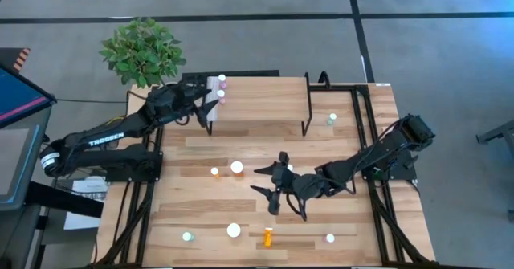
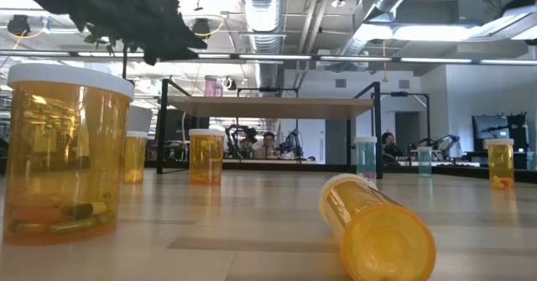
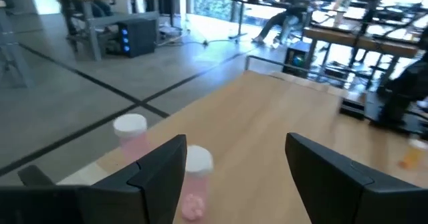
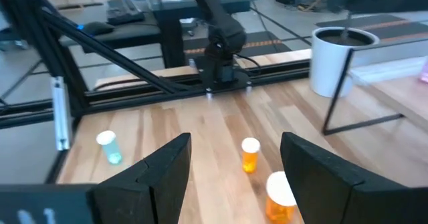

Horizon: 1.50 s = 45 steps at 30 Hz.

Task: Pick and place medicine bottles onto shelf by color
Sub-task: Put the pink pill bottle on the shelf aligned with the other pink pill bottles

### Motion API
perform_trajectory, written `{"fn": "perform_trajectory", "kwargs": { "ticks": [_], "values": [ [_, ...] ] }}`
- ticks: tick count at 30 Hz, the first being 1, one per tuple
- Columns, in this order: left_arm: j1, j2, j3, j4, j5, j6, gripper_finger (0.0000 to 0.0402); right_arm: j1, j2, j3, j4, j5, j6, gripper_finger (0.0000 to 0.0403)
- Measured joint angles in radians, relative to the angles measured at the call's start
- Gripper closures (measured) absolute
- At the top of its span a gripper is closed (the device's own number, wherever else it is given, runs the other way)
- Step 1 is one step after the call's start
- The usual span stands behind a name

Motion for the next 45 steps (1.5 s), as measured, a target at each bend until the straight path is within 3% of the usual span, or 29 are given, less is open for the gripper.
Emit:
{"fn": "perform_trajectory", "kwargs": {
  "ticks": [4,9,15,20,26,29,33,38,45],
  "values": [
    [-0.056,-0.133,-0.001,-0.098,0.038,-0.018,0.0159,0.013,0.000,0.000,-0.019,0.047,0.008,0.0148],
    [-0.250,-0.295,-0.065,-0.118,0.078,-0.096,0.0164,0.042,-0.013,0.039,-0.067,0.104,0.034,0.0148],
    [-0.557,-0.438,-0.188,0.003,-0.073,-0.157,0.0179,0.128,-0.024,0.156,-0.227,0.202,0.087,0.0148],
    [-0.792,-0.453,-0.277,0.165,-0.215,-0.138,0.0190,0.198,-0.024,0.193,-0.330,0.237,0.160,0.0148],
    [-0.971,-0.391,-0.303,0.212,-0.441,-0.041,0.0193,0.245,-0.024,0.199,-0.579,0.242,0.485,0.0148],
    [-1.002,-0.351,-0.303,0.279,-0.466,0.024,0.0194,0.245,-0.024,0.199,-0.737,0.177,0.704,0.0148],
    [-1.012,-0.319,-0.303,0.316,-0.440,0.055,0.0194,0.231,-0.024,0.199,-0.933,0.000,0.972,0.0148],
    [-1.012,-0.288,-0.303,0.320,-0.439,0.056,0.0194,0.242,-0.008,0.199,-1.063,-0.223,1.183,0.0148],
    [-1.012,-0.232,-0.303,0.362,-0.438,0.042,0.0194,0.336,0.011,0.200,-1.148,-0.317,1.442,0.0148]
  ]
}}
